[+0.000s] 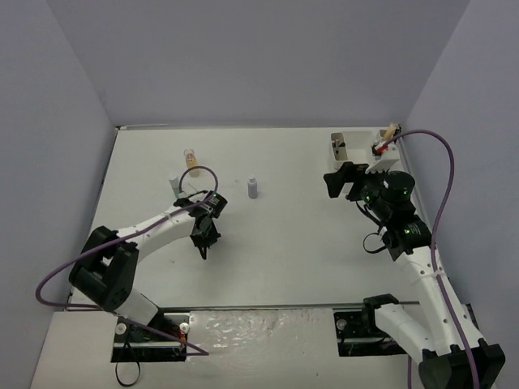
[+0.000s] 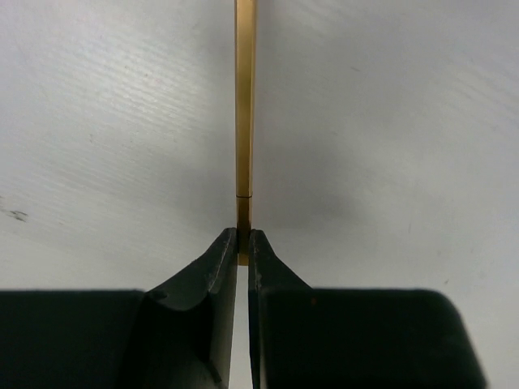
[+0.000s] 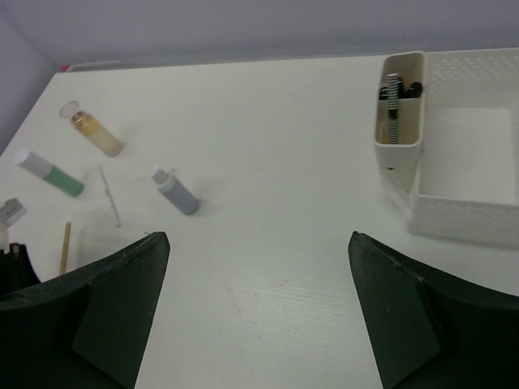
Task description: Organize the makeup
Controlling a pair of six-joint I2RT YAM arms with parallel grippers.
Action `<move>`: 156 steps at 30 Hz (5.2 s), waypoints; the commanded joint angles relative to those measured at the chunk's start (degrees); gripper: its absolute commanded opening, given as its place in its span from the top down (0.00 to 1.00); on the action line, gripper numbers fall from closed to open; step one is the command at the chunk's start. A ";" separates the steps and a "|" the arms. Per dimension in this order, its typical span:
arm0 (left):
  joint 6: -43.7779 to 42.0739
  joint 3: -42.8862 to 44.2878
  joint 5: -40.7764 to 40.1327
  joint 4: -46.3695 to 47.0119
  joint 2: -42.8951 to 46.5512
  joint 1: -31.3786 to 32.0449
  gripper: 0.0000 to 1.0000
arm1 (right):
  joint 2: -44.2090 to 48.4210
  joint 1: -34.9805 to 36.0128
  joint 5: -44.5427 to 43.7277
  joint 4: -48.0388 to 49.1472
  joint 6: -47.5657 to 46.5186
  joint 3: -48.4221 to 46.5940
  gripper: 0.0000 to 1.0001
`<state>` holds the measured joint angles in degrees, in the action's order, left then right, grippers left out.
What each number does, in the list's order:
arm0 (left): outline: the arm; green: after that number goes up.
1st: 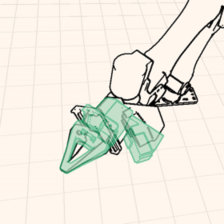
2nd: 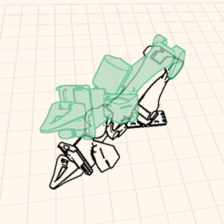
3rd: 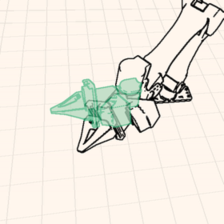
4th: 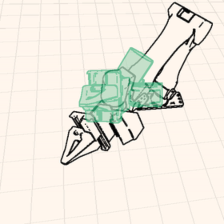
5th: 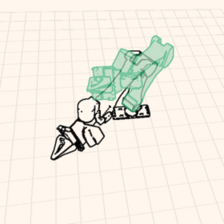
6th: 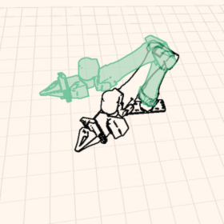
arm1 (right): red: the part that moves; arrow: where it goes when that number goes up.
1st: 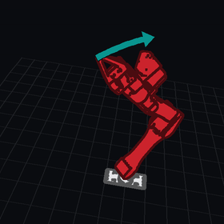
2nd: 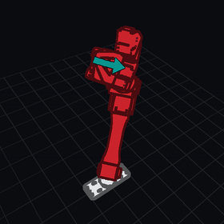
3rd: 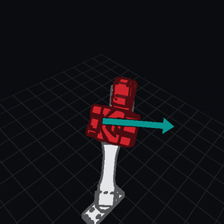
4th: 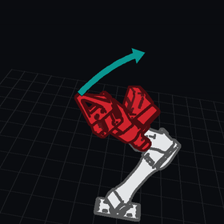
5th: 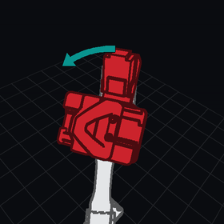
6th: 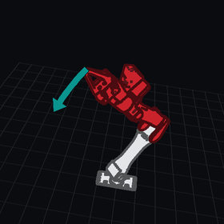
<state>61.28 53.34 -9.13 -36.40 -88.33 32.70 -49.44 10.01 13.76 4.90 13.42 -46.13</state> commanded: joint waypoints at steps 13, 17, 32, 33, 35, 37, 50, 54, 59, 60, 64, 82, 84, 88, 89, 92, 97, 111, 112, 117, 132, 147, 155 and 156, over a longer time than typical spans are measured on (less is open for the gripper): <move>-48.26 5.85 -0.07 30.29 21.63 21.88 1.00 | -8.28 14.17 18.52 4.28 8.37 -10.05 0.16; -49.06 7.56 2.41 32.58 21.27 23.09 1.00 | -9.81 16.90 18.63 8.36 11.09 -9.97 0.18; -49.06 8.36 5.27 35.43 22.22 24.78 1.00 | -10.85 19.43 10.84 16.28 15.23 -7.04 0.56; -49.10 8.32 5.35 35.43 21.98 24.78 1.00 | -10.81 19.43 10.60 16.16 15.11 -7.04 0.61; -49.08 8.28 5.64 35.43 21.57 24.78 1.00 | -10.90 19.43 10.26 15.96 14.83 -7.04 0.74; -49.03 8.19 5.75 35.43 21.30 24.78 1.00 | -11.16 19.43 10.15 15.76 14.66 -6.99 0.87; -42.55 10.34 -3.48 28.35 19.65 23.00 0.21 | -10.80 19.22 -0.33 11.91 8.88 -7.12 1.00; -36.29 11.16 -5.46 21.21 19.75 17.65 0.04 | -11.70 18.56 -9.46 10.03 2.86 -8.94 1.00; -31.05 9.63 -3.44 12.75 21.84 7.72 0.03 | -15.26 14.53 -21.78 13.57 -4.81 -11.28 1.00; -30.78 8.95 -3.47 11.65 22.55 6.45 0.03 | -16.03 13.20 -23.40 15.45 -5.93 -11.43 1.00; -29.73 6.25 -2.57 8.16 25.25 1.02 0.03 | -19.15 7.54 -24.16 22.68 -6.54 -11.65 1.00; -28.95 -2.22 4.21 6.08 28.44 -9.01 0.03 | -40.72 0.34 -28.64 34.18 -16.53 -22.32 1.00; -28.78 -2.34 4.57 6.22 28.24 -9.13 0.03 | -42.25 -0.17 -28.68 34.61 -16.44 -22.10 1.00; -28.38 -2.59 4.62 6.28 28.01 -9.18 0.03 | -43.85 -0.72 -28.38 36.26 -15.30 -19.62 1.00; -28.29 -2.73 4.55 6.34 27.95 -9.23 0.03 | -44.41 -0.80 -28.42 36.17 -15.12 -19.36 1.00; -27.92 -2.78 4.37 6.32 27.84 -9.24 0.03 | -45.45 -1.18 -27.67 36.43 -14.01 -18.00 1.00; -25.81 -2.16 3.34 5.22 27.47 -9.31 0.03 | -45.77 -2.13 -26.06 36.35 -11.63 -16.61 0.94; -11.75 4.59 0.27 1.22 20.78 -9.32 0.03 | -32.51 -2.72 -24.01 24.76 -4.59 -14.14 0.30; -10.43 5.23 -0.33 0.70 19.73 -9.32 0.03 | -30.33 -2.72 -23.98 22.96 -3.54 -13.61 0.27; -6.35 11.71 -2.79 -1.82 11.30 -9.32 0.03 | -18.78 -2.79 -22.05 12.41 0.30 -10.71 0.08; -1.64 34.88 -5.28 -11.47 -14.94 -9.24 0.26 | 6.29 -2.85 -16.66 6.58 3.24 3.12 0.00; 1.60 35.08 -6.71 -6.13 -23.59 -9.82 0.58 | 8.40 0.29 -18.44 6.44 2.31 4.67 0.00; 2.14 33.63 -5.32 -3.01 -25.68 -11.05 0.63 | 8.22 0.36 -18.41 6.31 2.27 4.79 0.00; 2.15 33.59 -5.02 -2.66 -25.93 -11.23 0.63 | 8.22 0.36 -18.21 6.33 2.34 4.83 0.00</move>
<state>62.23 86.54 -13.61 -41.29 -114.72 22.41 -41.45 9.85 -3.70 7.75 16.25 -40.91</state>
